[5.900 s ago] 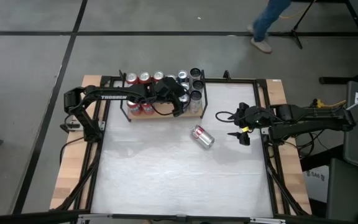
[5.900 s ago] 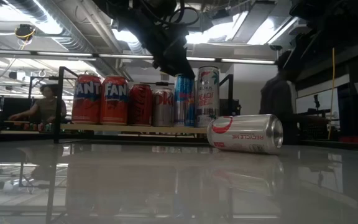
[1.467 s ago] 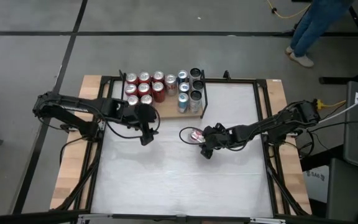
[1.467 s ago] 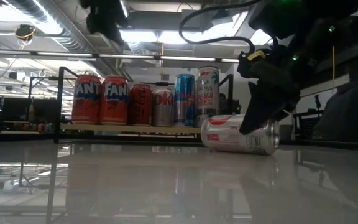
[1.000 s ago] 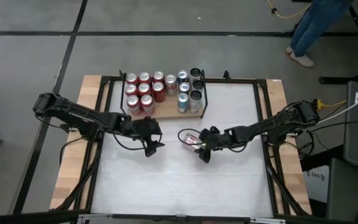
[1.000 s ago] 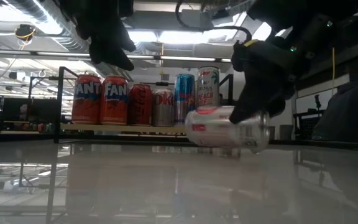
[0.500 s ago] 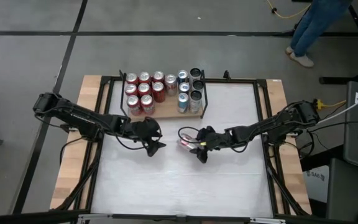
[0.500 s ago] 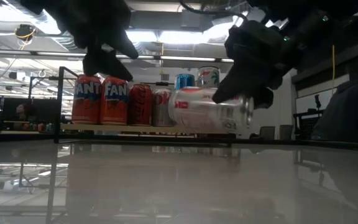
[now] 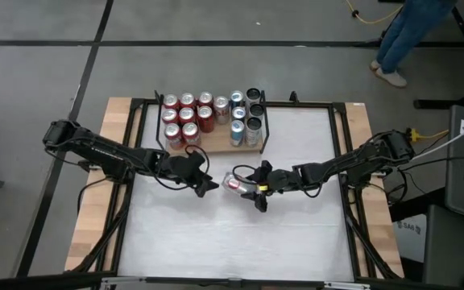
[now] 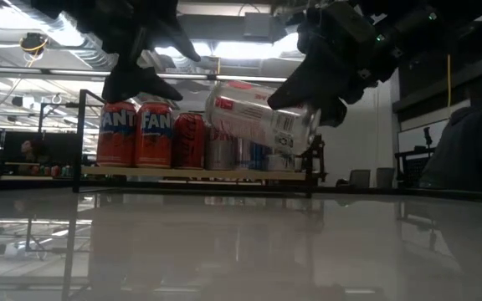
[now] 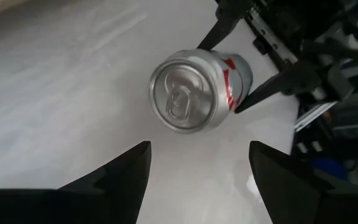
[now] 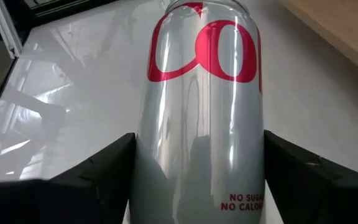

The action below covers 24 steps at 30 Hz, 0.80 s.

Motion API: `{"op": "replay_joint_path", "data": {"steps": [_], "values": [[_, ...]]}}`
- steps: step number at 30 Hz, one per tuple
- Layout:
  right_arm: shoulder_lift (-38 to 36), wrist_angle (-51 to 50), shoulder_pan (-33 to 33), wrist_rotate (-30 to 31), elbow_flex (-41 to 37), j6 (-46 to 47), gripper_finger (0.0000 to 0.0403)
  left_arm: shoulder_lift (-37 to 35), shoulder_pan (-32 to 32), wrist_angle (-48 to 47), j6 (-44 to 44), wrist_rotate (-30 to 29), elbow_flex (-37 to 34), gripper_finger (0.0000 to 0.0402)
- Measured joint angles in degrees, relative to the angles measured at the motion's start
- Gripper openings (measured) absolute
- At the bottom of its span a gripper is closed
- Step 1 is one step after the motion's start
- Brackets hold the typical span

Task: Place canned beverage on shelf
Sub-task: Put the red silver soda can on the shelf aligned with the other red silver soda can

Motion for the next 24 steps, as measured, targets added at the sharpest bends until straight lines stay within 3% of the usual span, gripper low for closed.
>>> {"op": "replay_joint_path", "data": {"steps": [24], "values": [[0.0, 0.4, 0.0, 0.0, 0.0, -1.1, 0.0294, 0.0, 0.8, 0.9, -1.2, -0.7, 0.0, 0.0266]]}}
